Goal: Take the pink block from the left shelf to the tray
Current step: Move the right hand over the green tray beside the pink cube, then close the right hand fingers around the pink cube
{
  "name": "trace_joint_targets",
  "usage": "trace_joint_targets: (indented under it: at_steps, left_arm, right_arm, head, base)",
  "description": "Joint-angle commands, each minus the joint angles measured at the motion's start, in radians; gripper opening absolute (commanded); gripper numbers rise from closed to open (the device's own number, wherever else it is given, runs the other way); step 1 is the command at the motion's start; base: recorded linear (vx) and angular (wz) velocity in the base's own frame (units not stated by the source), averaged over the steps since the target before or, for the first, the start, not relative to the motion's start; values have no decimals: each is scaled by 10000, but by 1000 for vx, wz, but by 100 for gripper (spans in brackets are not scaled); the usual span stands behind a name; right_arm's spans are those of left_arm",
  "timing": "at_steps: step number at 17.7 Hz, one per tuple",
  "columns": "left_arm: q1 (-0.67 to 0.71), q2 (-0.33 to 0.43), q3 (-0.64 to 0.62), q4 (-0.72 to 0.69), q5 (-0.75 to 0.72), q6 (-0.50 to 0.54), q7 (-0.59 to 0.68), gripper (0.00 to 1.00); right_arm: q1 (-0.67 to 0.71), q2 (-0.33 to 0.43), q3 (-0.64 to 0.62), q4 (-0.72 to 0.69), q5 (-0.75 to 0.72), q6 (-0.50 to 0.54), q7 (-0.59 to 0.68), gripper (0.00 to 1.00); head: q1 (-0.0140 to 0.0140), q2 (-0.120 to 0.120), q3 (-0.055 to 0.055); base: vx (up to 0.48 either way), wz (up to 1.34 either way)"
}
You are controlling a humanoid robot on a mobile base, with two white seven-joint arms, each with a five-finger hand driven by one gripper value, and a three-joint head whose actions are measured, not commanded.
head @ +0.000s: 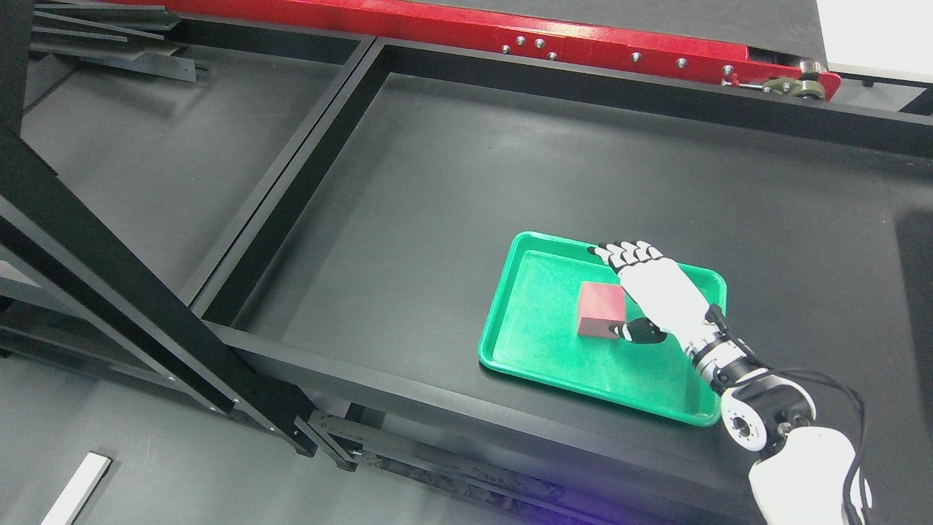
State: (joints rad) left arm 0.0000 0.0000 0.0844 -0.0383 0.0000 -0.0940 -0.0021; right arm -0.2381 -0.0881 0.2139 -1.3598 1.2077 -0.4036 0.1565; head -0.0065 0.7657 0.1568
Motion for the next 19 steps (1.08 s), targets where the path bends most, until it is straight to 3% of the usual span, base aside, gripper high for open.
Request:
trace_joint_targets:
  at_steps: [1,15,19]
  left_arm:
    - [-108,174,0,0,-15,4,6,100]
    - [-107,174,0,0,-15,4,6,100]
    - [-107,174,0,0,-15,4,6,100]
  right_arm:
    - [-518,7,222,1264,11,2,91,99]
    - [-871,68,561,1894,11,78,291,99]
    - [-871,68,576,1878,11,125,276,87]
  head:
    - [0,0,0]
    - [0,0,0]
    - [0,0,0]
  base:
    - [0,0]
    - [10,-1]
    - [1,-6]
